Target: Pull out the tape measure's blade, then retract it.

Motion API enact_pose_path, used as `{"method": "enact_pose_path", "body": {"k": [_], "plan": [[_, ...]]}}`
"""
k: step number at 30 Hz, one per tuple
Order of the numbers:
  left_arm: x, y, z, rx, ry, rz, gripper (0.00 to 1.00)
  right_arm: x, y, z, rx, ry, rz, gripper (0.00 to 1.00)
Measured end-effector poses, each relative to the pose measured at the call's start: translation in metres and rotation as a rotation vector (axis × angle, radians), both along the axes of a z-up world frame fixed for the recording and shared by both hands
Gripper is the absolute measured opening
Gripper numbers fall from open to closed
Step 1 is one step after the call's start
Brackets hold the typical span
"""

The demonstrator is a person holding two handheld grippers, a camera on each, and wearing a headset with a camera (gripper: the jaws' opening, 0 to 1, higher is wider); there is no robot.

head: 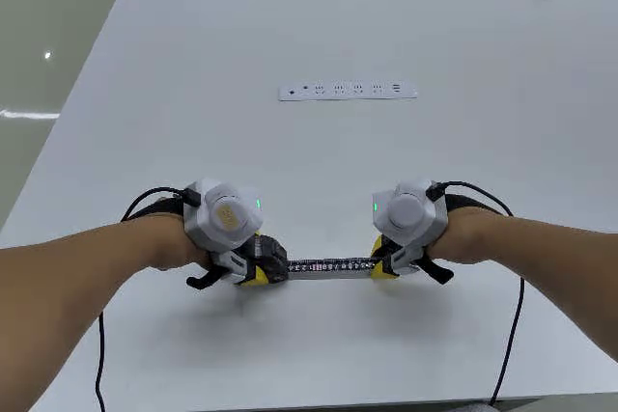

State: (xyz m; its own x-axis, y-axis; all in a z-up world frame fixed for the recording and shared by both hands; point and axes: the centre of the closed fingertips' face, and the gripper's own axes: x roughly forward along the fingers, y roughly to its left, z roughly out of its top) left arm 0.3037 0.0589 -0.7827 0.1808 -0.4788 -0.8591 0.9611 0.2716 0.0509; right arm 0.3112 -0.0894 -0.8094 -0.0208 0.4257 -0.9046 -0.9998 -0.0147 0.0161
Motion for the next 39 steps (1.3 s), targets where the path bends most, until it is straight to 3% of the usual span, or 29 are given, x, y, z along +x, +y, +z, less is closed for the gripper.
{"method": "enact_pose_path", "body": {"k": [39], "plan": [[0.001,-0.001,-0.001,-0.004,0.001,0.005,0.36,0.003,-0.019,-0.001,-0.019,-0.007,0.008,0.13]]}}
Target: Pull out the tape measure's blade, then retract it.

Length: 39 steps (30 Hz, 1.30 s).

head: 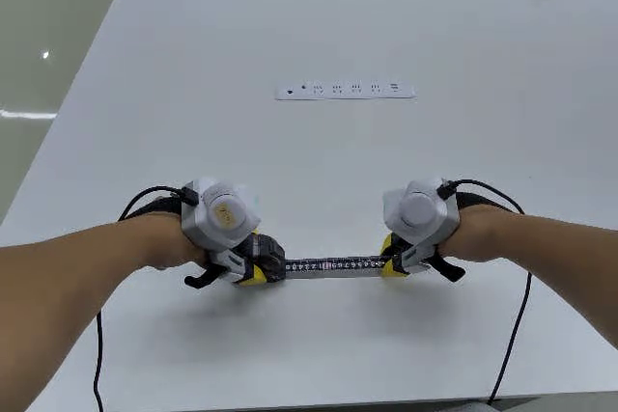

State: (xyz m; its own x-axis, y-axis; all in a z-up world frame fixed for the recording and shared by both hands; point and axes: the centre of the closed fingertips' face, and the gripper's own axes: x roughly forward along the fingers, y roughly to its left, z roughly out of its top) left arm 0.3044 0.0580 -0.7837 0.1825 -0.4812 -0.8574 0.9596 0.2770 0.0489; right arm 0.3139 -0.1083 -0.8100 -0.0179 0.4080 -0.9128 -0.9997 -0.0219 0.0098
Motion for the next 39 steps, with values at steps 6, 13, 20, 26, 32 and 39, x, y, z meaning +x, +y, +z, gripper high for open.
{"method": "enact_pose_path", "body": {"k": [6,13,20,26,32,39], "plan": [[0.0,0.0,0.001,-0.001,0.001,0.002,0.36,0.001,-0.004,0.0,-0.005,-0.002,0.0,0.13],[0.0,0.001,0.001,0.0,0.0,0.002,0.36,0.001,-0.006,0.001,-0.008,-0.007,-0.002,0.12],[0.0,0.001,0.002,-0.003,-0.001,0.005,0.36,0.001,-0.009,0.001,-0.017,-0.006,0.0,0.13],[0.0,0.001,0.002,-0.003,0.0,0.007,0.36,0.002,-0.013,0.001,-0.022,-0.008,0.001,0.13],[-0.001,0.001,0.002,-0.003,0.001,0.006,0.36,0.002,-0.017,0.001,-0.025,-0.01,-0.002,0.13],[-0.001,0.0,0.001,0.0,0.0,0.005,0.36,0.003,-0.021,0.0,-0.022,-0.01,-0.015,0.13]]}}
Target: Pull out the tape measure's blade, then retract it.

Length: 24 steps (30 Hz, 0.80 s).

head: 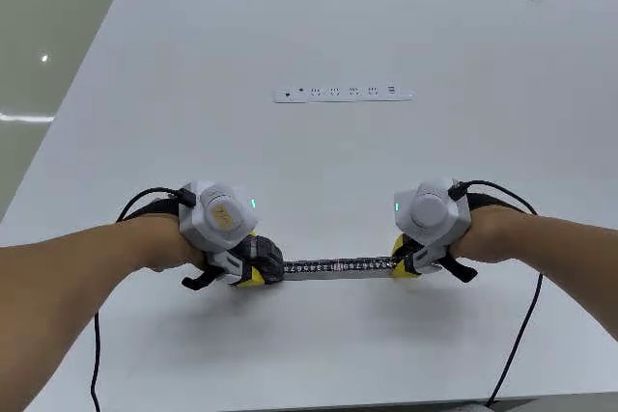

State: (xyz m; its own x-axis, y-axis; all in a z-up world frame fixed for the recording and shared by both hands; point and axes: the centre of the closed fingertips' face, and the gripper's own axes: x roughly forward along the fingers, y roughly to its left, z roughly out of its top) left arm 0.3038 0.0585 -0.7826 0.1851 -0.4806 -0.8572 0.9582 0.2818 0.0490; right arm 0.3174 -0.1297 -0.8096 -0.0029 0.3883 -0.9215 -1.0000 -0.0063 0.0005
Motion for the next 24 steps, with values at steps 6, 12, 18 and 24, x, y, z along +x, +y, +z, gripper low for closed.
{"method": "enact_pose_path", "body": {"k": [6,12,18,24], "plan": [[0.001,0.0,0.0,0.001,-0.002,0.002,0.36,0.0,-0.003,0.0,0.001,-0.002,-0.002,0.12],[0.0,0.0,0.0,0.002,-0.001,0.001,0.36,0.001,-0.006,0.0,-0.022,-0.014,0.014,0.12],[0.001,0.0,0.0,0.003,-0.002,-0.001,0.36,0.0,-0.011,0.0,-0.023,-0.011,0.003,0.13],[0.001,-0.001,0.0,0.007,0.0,-0.003,0.36,0.001,-0.015,0.0,-0.024,-0.005,-0.004,0.13]]}}
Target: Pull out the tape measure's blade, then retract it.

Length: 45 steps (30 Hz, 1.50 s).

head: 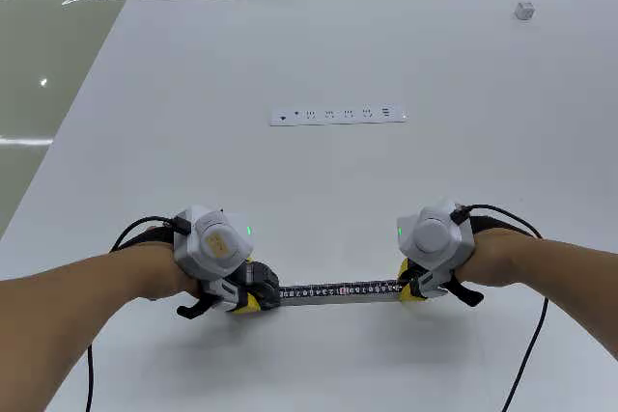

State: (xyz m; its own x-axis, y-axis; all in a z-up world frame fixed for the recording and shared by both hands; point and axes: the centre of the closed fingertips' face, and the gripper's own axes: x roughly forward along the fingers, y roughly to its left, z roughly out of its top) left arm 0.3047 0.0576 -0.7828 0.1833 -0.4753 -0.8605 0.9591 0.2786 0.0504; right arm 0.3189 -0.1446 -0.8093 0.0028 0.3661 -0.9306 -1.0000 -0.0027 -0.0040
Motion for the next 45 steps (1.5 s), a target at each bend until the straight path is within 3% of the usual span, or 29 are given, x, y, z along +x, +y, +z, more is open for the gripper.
{"method": "enact_pose_path", "body": {"k": [45], "plan": [[0.0,0.0,0.0,-0.005,0.003,0.003,0.36,0.001,-0.016,0.001,-0.011,0.004,-0.02,0.13]]}}
